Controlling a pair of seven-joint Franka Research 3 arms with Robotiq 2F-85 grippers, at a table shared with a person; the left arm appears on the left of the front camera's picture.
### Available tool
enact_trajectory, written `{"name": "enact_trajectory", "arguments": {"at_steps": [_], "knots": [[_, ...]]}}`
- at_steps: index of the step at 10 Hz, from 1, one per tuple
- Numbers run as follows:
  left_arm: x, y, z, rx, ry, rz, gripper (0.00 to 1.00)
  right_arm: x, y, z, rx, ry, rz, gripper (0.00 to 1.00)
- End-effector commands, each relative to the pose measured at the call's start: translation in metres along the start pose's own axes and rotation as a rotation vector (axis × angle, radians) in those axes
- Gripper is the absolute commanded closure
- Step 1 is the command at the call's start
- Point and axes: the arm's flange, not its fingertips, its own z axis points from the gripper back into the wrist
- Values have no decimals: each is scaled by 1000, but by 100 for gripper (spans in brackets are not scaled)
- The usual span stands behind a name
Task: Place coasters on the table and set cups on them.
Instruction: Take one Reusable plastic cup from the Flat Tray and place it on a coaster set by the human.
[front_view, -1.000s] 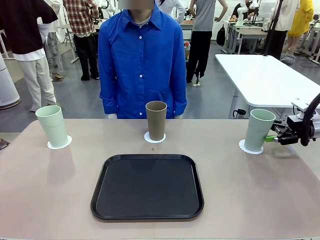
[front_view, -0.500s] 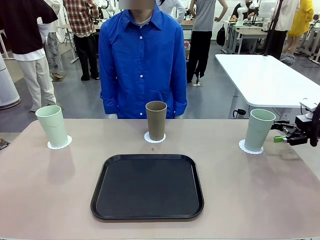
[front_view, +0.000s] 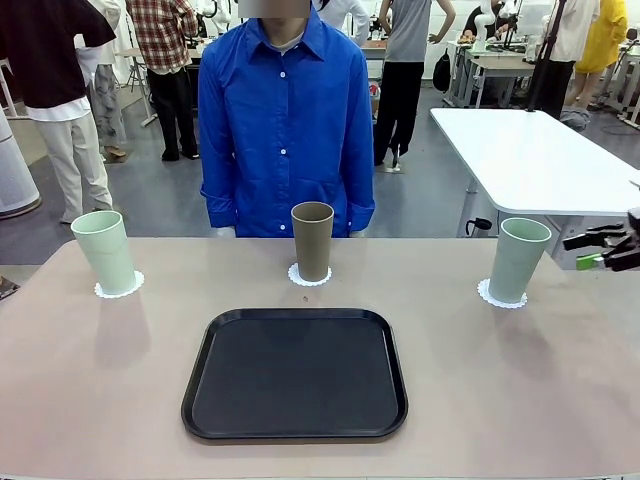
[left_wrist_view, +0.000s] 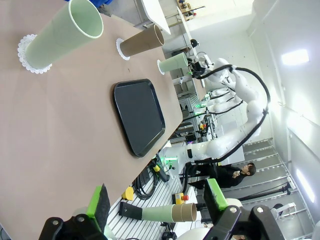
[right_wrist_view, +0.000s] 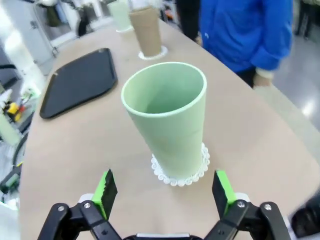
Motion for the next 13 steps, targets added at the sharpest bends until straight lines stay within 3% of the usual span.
{"name": "enact_trajectory", "arguments": {"at_steps": [1,3,6,8,10,13], "knots": [[-1,-2,0,2,-15,4,0,44,50,-1,-86,179,-140,0],[-1,-2,0,2,-15,4,0,91,91,-6,-143,406,-212,0],[-1,-2,0,2,-15,4,0,150,136,-33,-234,608,-275,0],[-1,-2,0,2,-15,4,0,174,153,-52,-303,672,-321,0],[-1,-2,0,2,-15,4,0,183,147,-72,-302,644,-336,0],[-1,-2,0,2,-15,4,0,183,154,-57,-296,656,-300,0]]}}
